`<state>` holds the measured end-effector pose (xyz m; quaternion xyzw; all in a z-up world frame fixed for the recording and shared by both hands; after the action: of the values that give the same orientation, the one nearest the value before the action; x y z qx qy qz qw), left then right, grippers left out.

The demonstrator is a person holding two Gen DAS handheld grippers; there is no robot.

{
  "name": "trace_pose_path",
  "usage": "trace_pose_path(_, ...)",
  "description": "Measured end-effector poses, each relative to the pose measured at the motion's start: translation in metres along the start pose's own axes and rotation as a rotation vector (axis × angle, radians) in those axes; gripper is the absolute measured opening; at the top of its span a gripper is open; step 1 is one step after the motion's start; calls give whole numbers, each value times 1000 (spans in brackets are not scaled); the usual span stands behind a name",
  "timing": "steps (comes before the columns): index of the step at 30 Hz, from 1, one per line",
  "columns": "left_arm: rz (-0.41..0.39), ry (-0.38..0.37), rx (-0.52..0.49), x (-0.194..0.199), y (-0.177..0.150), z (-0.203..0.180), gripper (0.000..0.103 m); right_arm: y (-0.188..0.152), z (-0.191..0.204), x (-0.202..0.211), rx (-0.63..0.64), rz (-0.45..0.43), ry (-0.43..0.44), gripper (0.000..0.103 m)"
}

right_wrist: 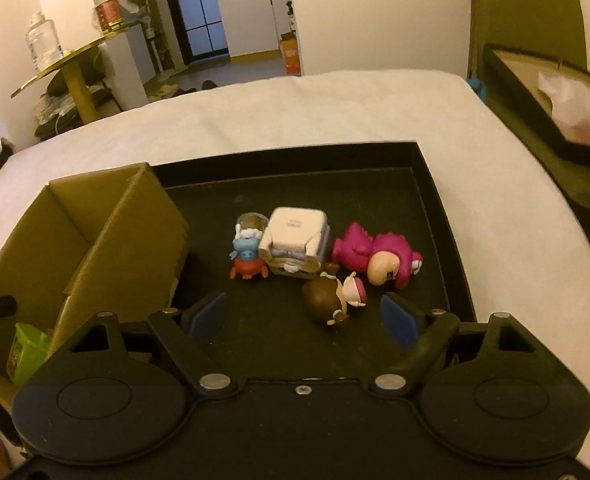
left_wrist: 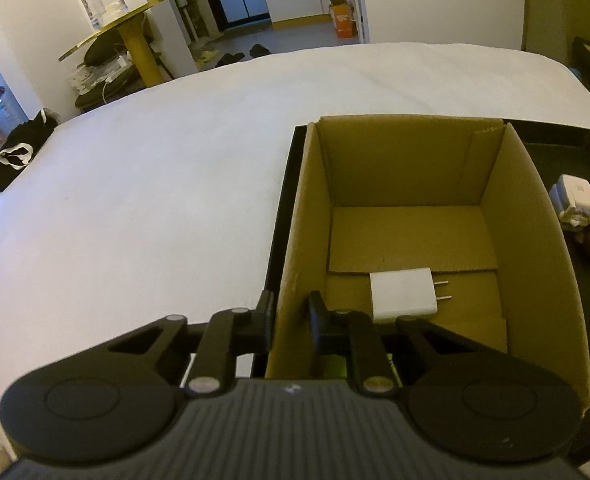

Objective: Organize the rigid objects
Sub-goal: 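Grasp the brown-haired doll figurine with the right gripper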

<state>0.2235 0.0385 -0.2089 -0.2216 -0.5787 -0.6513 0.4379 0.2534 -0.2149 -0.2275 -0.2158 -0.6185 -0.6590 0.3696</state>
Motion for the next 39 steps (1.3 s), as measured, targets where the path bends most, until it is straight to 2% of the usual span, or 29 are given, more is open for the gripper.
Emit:
trace_pose_path(3, -1, 14, -3, 0, 1, -2, 17, -1, -4, -12, -1, 16, -13, 77)
trace_pose_path(10, -4, 39, -23, 2, 2, -8, 17, -3, -12, -34, 14, 25, -60, 77)
trace_pose_path(15, 1, 41, -27, 2, 2, -8, 17, -7, -7, -42, 50, 30, -52, 74)
trace_pose_path(18, 4, 43, -30, 2, 2, -10, 17, -9, -2, -43, 92, 15, -66, 62)
trace_pose_path(19, 4, 44, -31, 2, 2, -10, 17, -9, -1, -42, 101, 11, -63, 46)
trace_pose_path(20, 5, 45, -32, 2, 2, -11, 17, -9, -1, -41, 105, 9, -59, 43)
trace_pose_path(30, 5, 31, -36, 3, 1, -12, 16, -4, -4, -23, 63, 8, -15, 43)
trace_pose_path(39, 1, 19, -41, 3, 1, -11, 16, 9, 14, 10, 116, -27, -15, 43)
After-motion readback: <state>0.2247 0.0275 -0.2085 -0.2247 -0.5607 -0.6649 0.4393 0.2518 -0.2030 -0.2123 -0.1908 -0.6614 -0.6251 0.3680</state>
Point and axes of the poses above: each gripper's, at about its wrist camera, not at the fingertips, and x roughly against the way its jaws point, z to its left, y to its top, the point moved 3 cm from there along -x, roughly the way its jaws point, and after that the axes turned 2 degrees about z, right-handed, at the moved point
